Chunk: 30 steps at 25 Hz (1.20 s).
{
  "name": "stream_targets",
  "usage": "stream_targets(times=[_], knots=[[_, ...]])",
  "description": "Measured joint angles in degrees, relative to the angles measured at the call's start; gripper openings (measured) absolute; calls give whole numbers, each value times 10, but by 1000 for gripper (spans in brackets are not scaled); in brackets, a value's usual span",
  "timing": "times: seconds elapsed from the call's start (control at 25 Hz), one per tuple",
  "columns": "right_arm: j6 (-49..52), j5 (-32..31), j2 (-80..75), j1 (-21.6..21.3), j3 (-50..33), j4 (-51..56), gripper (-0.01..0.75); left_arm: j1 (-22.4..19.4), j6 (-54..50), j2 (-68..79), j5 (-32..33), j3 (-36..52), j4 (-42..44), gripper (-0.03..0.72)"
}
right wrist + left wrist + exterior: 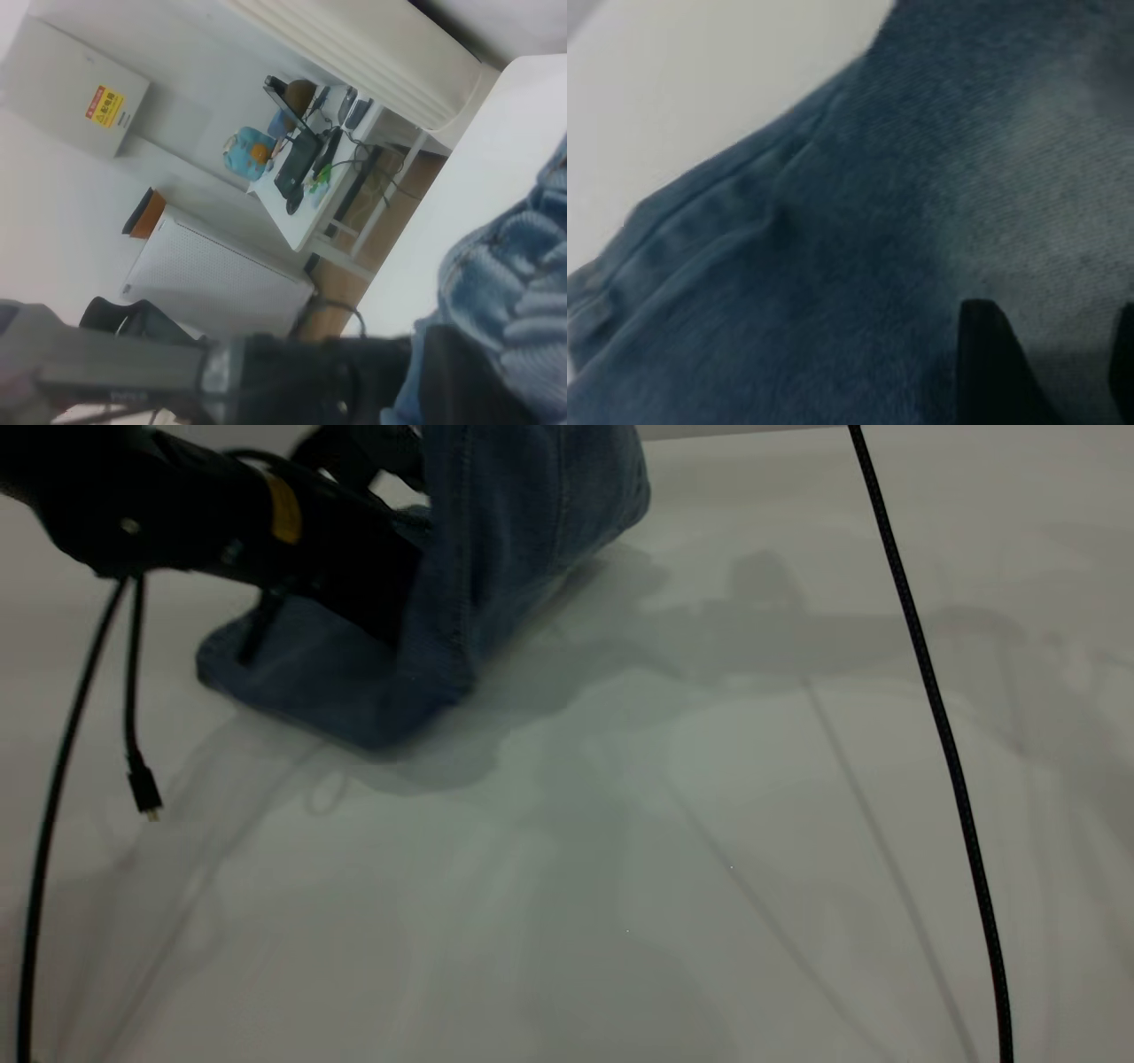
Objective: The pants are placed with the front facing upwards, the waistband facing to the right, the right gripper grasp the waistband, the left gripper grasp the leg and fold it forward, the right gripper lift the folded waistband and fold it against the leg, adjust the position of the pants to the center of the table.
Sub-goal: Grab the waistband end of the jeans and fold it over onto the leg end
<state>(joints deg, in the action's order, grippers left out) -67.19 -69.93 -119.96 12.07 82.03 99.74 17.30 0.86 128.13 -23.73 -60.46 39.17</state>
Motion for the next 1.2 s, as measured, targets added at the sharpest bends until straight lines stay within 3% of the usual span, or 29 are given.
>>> stream_targets(times=[0.24, 0.64, 0.96, 1.2], knots=[[2, 0, 0, -1, 0, 1, 80, 30, 1, 9, -13, 0, 1, 314], [1, -2, 0, -1, 0, -27, 80, 2, 2, -71, 4, 0, -4, 314], [-6, 2, -1, 21, 0, -36, 80, -69, 18, -200, 35, 1, -4, 314], [-28, 92, -8, 76, 0, -21, 80, -136, 17, -329, 40, 0, -4, 314]])
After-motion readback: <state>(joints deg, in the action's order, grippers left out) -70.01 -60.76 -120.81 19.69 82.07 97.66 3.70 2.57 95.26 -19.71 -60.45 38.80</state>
